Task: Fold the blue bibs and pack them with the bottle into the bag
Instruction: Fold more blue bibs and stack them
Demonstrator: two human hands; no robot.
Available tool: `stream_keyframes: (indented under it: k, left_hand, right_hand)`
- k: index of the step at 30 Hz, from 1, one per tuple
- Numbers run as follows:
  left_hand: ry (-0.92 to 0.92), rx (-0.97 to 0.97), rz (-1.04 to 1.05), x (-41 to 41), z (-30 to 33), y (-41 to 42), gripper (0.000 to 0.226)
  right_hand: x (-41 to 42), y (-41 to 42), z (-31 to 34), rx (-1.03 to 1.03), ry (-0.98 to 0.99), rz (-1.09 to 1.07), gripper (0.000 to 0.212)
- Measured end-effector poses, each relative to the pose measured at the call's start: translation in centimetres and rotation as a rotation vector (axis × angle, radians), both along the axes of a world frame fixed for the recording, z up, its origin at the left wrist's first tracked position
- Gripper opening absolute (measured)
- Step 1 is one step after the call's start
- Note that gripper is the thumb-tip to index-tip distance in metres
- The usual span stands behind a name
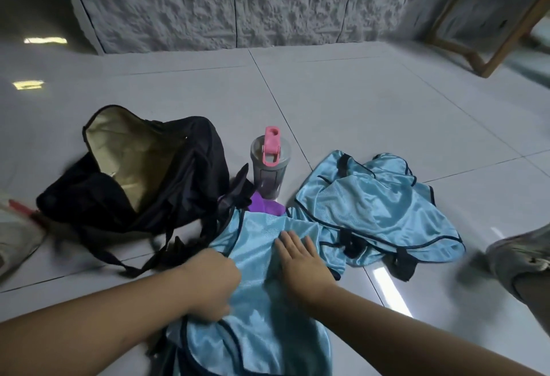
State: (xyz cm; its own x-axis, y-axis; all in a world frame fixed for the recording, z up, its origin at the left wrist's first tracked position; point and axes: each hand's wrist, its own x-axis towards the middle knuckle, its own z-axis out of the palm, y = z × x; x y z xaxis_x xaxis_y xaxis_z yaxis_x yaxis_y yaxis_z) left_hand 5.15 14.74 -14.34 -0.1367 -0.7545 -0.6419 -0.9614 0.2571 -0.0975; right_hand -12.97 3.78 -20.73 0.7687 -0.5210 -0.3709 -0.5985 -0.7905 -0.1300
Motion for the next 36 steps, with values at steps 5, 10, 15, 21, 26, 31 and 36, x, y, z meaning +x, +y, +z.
stream_keyframes:
  k: [5,10,15,21,26,31,36]
  left_hand:
    - [-0.163,0.061,0.074,-1.0,1.6,0.2,0.018]
    - [0.081,-0.357,0.198,-4.7,-0.9,-0.6,0.051]
    - [0.164,-0.516,0.317,-2.0,-8.2,1.2,0.070]
    - [0.194,-0.588,0.255,0.1,-11.3,1.5,0.077]
    - [0.213,-0.626,0.241,0.6,-12.0,1.3,0.077]
    - [0.218,-0.681,0.228,0.7,-12.2,1.1,0.073]
    - [0.327,-0.828,0.310,-1.3,-9.6,-1.8,0.041]
  right_hand:
    - [0.7,1.9,0.5,-0.020,-0.097,-0.020,0.088]
    - [0.6,4.1,-1.6,-0.128,-0.071,-0.082,0.081]
    - [1.0,5.6,-3.2,-0.145,-0.146,-0.138,0.079]
    - [1.9,5.6,-4.6,-0.156,-0.150,-0.102,0.078]
    - [2.1,5.3,-4.9,-0.113,-0.133,-0.108,0.074]
    - [2.2,4.9,-4.9,-0.083,-0.151,-0.077,0.075]
    - [1.6,1.1,-1.5,-0.032,-0.492,-0.168,0.042]
